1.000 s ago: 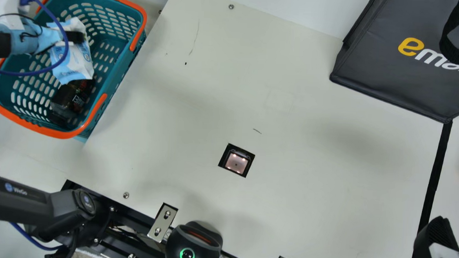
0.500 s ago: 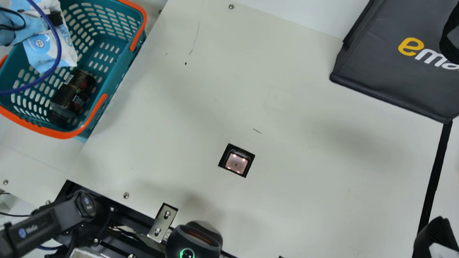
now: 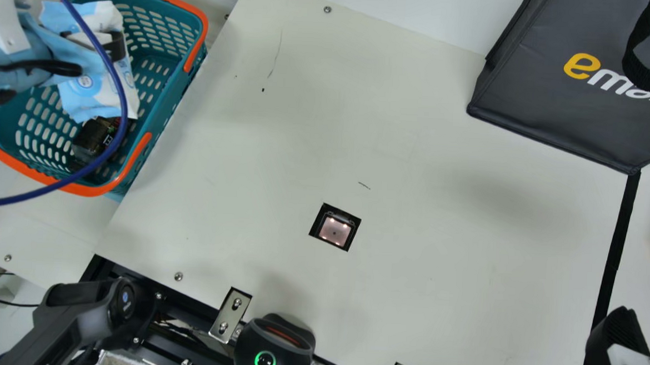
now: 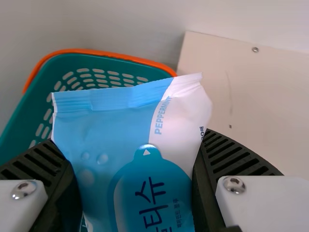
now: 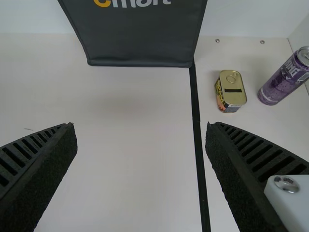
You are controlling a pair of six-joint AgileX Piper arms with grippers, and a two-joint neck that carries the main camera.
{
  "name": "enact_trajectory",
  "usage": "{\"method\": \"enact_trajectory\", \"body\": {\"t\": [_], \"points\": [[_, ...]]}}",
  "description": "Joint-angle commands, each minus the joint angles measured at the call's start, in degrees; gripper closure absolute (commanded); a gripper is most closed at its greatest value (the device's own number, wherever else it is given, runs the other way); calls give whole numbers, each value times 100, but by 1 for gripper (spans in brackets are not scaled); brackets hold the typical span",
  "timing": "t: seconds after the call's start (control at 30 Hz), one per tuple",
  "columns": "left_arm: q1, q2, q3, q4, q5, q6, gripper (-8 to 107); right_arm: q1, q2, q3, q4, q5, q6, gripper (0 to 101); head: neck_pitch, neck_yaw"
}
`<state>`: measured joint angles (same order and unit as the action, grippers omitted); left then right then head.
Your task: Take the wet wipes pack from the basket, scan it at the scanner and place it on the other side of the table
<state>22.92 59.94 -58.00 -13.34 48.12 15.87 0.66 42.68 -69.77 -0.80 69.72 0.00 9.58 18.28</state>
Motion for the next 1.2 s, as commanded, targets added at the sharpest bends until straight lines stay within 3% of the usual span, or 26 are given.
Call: {"method": "enact_trajectory", "body": {"t": [0.0, 0.37, 0.67, 0.9, 1.17], "points": [[-863, -12, -26, 597, 81, -923, 107, 0, 0, 0, 0, 0, 0, 6, -166, 14], [-3452, 395, -339, 1907, 506, -3171, 107, 0, 0, 0, 0, 0, 0, 6, -166, 14], [-5345, 1068, -673, 2472, 734, -4619, 107, 0, 0, 0, 0, 0, 0, 6, -166, 14], [-6338, 1676, -937, 2499, 755, -5156, 107, 0, 0, 0, 0, 0, 0, 6, -166, 14], [-6916, 2300, -1107, 2179, 764, -5023, 107, 0, 0, 0, 0, 0, 0, 6, -166, 14]]}}
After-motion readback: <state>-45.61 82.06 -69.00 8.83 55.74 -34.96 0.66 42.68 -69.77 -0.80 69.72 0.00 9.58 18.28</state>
